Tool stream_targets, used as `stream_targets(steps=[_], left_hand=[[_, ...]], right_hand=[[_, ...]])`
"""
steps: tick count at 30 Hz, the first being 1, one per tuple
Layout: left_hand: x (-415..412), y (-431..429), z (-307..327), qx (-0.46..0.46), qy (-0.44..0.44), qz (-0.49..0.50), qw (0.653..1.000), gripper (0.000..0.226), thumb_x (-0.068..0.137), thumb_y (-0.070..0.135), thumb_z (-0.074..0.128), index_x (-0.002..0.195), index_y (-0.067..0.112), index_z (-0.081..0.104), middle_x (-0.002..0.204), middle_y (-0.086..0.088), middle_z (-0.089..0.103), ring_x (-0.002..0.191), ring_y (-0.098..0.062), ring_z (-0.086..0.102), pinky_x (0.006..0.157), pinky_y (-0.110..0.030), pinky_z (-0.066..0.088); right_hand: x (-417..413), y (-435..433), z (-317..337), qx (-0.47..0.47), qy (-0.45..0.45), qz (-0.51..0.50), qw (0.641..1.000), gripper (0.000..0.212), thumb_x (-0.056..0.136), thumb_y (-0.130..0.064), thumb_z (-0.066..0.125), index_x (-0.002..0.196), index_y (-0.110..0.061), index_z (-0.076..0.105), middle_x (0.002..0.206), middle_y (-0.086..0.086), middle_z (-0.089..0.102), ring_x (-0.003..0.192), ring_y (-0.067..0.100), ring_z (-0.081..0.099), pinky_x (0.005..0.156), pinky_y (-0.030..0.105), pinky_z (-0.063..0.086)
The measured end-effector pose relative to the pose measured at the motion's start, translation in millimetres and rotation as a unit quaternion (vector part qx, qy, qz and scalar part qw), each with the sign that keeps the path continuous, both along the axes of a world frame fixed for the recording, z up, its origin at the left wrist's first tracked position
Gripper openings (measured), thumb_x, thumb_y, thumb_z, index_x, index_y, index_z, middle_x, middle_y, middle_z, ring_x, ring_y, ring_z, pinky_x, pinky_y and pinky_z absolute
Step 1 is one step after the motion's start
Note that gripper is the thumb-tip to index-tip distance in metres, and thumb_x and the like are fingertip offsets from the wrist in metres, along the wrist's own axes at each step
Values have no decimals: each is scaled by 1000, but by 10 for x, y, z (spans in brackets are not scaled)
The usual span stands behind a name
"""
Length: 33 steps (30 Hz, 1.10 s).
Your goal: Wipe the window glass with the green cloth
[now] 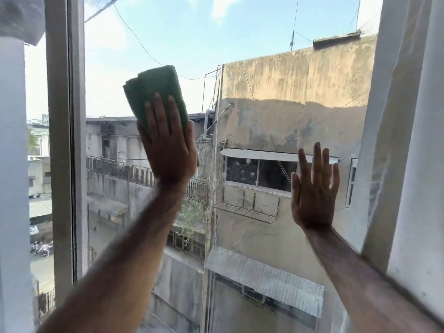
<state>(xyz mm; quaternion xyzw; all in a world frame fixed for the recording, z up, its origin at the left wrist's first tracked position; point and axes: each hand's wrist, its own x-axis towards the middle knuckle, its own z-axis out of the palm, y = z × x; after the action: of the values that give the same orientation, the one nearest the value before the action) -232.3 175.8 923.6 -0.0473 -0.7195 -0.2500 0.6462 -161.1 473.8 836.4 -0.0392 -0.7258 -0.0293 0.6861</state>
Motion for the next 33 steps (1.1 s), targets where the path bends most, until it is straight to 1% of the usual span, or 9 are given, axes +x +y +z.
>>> stream_targets(steps=[5, 9, 14, 17, 19, 22, 26, 28, 33], left_hand=[[90, 463, -750, -185, 52, -39, 980, 62, 109, 42, 37, 161, 9, 31, 170, -17, 25, 160, -34, 19, 129, -59, 21], [84, -168, -1572, -289, 15, -28, 957, 61, 110, 40, 36, 160, 6, 31, 169, -19, 25, 159, -36, 21, 123, -63, 31], [-99, -898, -833, -25, -94, 39, 995, 67, 112, 43, 22, 163, 1, 10, 173, -22, 8, 162, -34, 5, 130, -55, 18], [-74, -694, -100, 63, -65, 19, 996, 68, 111, 46, 20, 164, 5, 11, 174, -17, 11, 162, -31, 10, 131, -52, 16], [-40, -350, 18, 35, -27, 7, 999, 66, 111, 44, 24, 163, 5, 16, 173, -17, 17, 162, -32, 12, 130, -53, 17], [68, 148, -470, -109, 35, -27, 993, 61, 110, 37, 37, 160, 2, 29, 169, -19, 27, 160, -34, 19, 130, -56, 21], [132, -157, -1122, -246, 20, -52, 968, 63, 108, 32, 52, 160, 5, 30, 169, -18, 26, 160, -32, 20, 126, -59, 29], [83, -470, -1016, -210, 7, -33, 977, 61, 109, 32, 48, 160, 4, 29, 169, -19, 26, 159, -33, 22, 125, -58, 32], [-8, -722, -126, 25, -28, 6, 999, 62, 112, 41, 26, 162, 4, 21, 171, -17, 23, 160, -32, 21, 129, -51, 26]], right_hand=[[25, 43, 15, 8, 5, -10, 1000, 57, 117, -37, 26, 172, -22, 26, 182, 13, 17, 170, 30, 14, 136, 57, 17], [25, 26, -7, 9, 4, -4, 1000, 58, 117, -35, 30, 173, -23, 22, 182, 12, 14, 170, 29, 12, 137, 57, 16], [6, 6, -9, 10, 10, -11, 1000, 59, 117, -35, 33, 173, -24, 21, 182, 12, 14, 171, 28, 11, 136, 57, 17], [-1, -3, -23, 9, 11, -7, 1000, 58, 117, -36, 31, 173, -24, 22, 182, 12, 15, 171, 28, 12, 136, 58, 18], [-2, 4, -11, 11, 11, -3, 1000, 58, 116, -36, 31, 172, -23, 24, 182, 13, 16, 170, 29, 12, 136, 59, 18], [10, 24, 16, 12, 8, -2, 1000, 58, 116, -37, 30, 172, -22, 25, 182, 14, 16, 170, 30, 14, 136, 58, 17], [25, 23, 1, 12, 9, -2, 1000, 58, 117, -38, 28, 173, -23, 22, 182, 13, 16, 170, 30, 14, 136, 58, 17], [13, 17, -12, 13, 14, -3, 1000, 58, 117, -37, 29, 173, -23, 22, 182, 13, 17, 170, 30, 14, 136, 58, 18], [-8, 17, -1, 12, 16, 2, 1000, 59, 117, -37, 30, 173, -25, 19, 182, 12, 15, 171, 28, 11, 136, 57, 17]])
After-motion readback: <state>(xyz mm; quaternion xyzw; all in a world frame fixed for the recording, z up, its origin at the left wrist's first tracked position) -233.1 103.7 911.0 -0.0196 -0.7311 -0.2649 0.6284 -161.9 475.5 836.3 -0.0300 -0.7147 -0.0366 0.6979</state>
